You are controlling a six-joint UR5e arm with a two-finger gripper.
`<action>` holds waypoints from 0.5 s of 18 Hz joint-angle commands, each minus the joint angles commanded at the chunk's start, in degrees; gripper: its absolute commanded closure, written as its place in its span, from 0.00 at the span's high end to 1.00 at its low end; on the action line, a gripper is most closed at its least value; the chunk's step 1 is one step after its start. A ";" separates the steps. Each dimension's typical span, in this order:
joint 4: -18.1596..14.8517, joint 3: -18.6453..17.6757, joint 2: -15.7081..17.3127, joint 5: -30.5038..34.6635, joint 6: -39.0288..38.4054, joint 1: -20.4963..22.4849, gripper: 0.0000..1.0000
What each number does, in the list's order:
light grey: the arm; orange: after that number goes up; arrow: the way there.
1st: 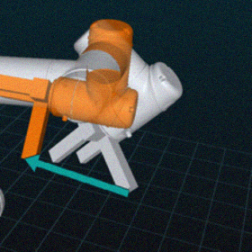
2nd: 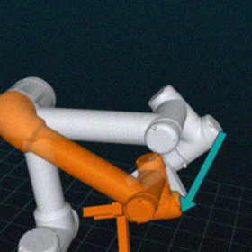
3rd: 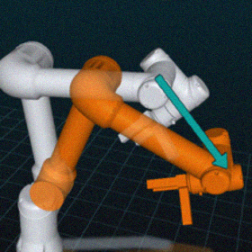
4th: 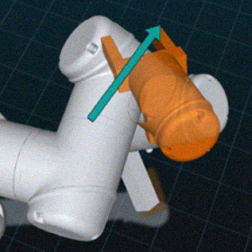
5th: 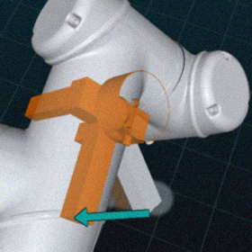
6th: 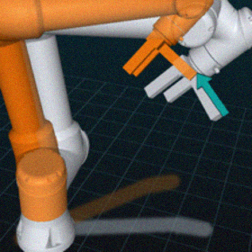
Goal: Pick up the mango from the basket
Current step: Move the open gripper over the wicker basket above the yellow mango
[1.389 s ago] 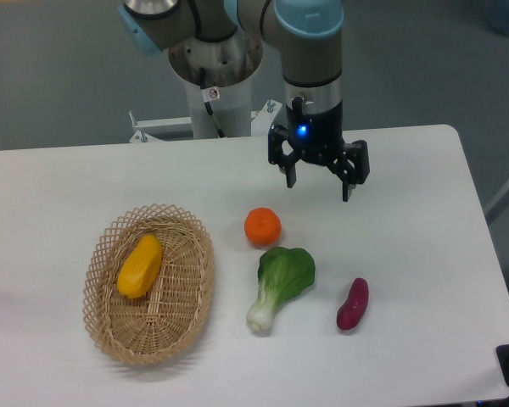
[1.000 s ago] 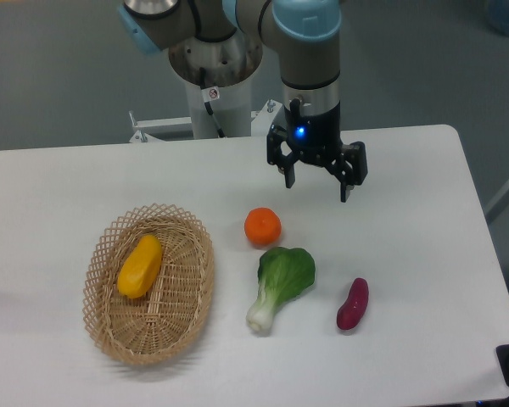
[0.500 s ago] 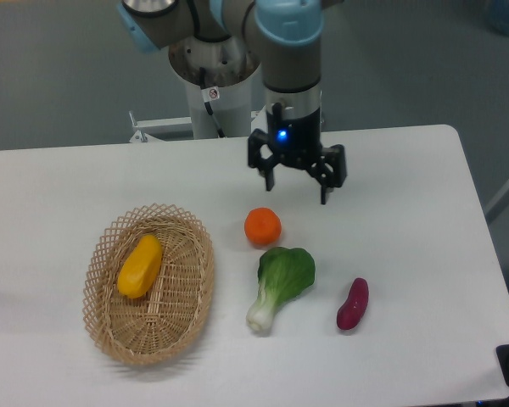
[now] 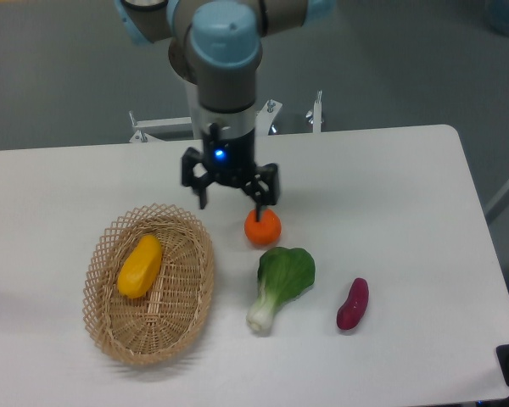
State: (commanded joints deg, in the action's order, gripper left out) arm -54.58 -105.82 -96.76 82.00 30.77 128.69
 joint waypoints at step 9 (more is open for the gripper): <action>5.36 0.00 -8.70 0.17 -7.13 -6.78 1.00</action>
State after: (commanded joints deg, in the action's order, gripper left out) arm -49.22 -105.82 -105.46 82.18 23.65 121.91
